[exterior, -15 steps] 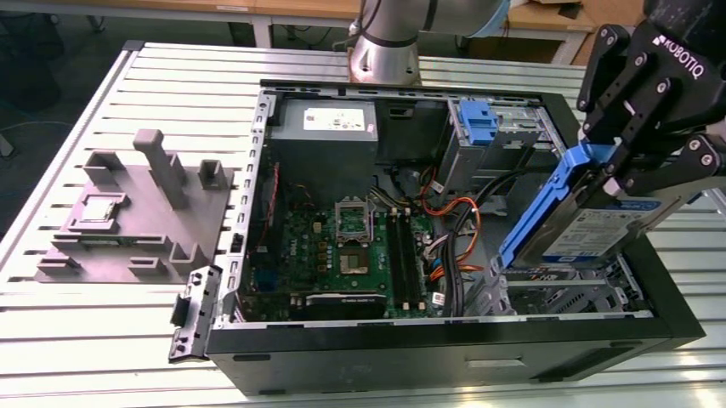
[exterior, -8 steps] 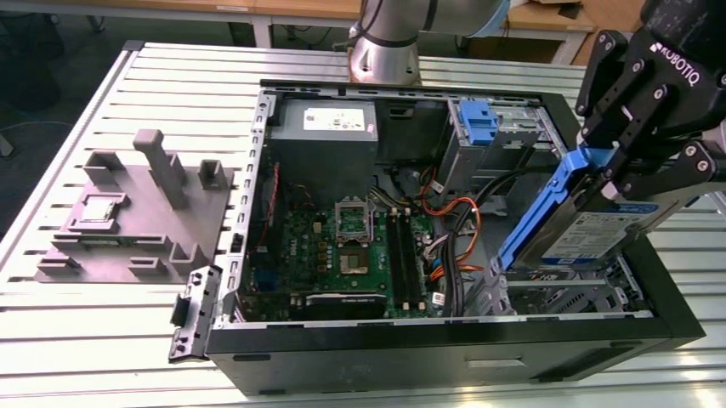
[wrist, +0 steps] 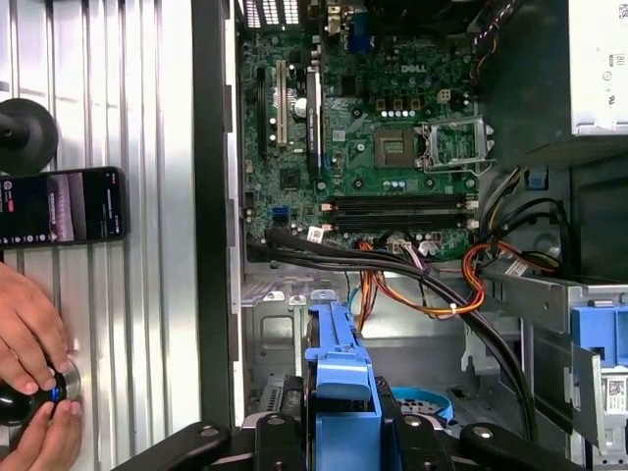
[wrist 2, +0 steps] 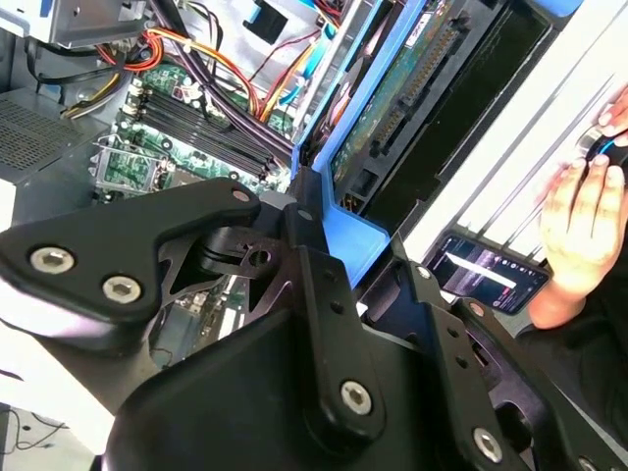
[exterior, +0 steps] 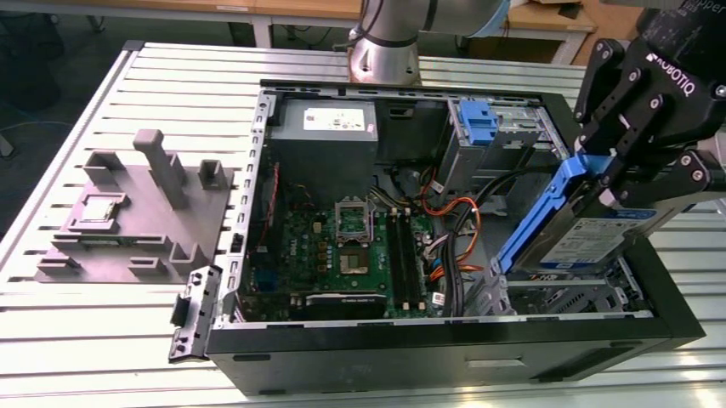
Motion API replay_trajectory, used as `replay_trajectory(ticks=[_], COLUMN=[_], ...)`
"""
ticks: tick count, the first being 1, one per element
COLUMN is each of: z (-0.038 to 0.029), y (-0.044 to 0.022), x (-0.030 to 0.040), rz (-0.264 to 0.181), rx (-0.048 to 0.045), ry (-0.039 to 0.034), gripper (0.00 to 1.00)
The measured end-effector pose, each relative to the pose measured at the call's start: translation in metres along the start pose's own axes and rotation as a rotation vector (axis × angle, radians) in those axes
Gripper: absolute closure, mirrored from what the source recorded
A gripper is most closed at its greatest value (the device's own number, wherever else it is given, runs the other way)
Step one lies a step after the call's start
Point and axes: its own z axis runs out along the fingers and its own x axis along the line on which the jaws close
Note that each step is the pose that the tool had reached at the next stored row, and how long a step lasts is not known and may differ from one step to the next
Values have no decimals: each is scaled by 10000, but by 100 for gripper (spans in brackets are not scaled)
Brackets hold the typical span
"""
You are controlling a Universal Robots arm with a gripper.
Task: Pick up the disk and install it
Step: 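Insert the disk into the insertion slot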
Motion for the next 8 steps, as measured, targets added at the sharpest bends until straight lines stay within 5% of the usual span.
replay_trajectory(ticks=[8], z=[47], y=[-2], x=[8], rz=[0], rx=[0], ry=[-1], gripper=[64])
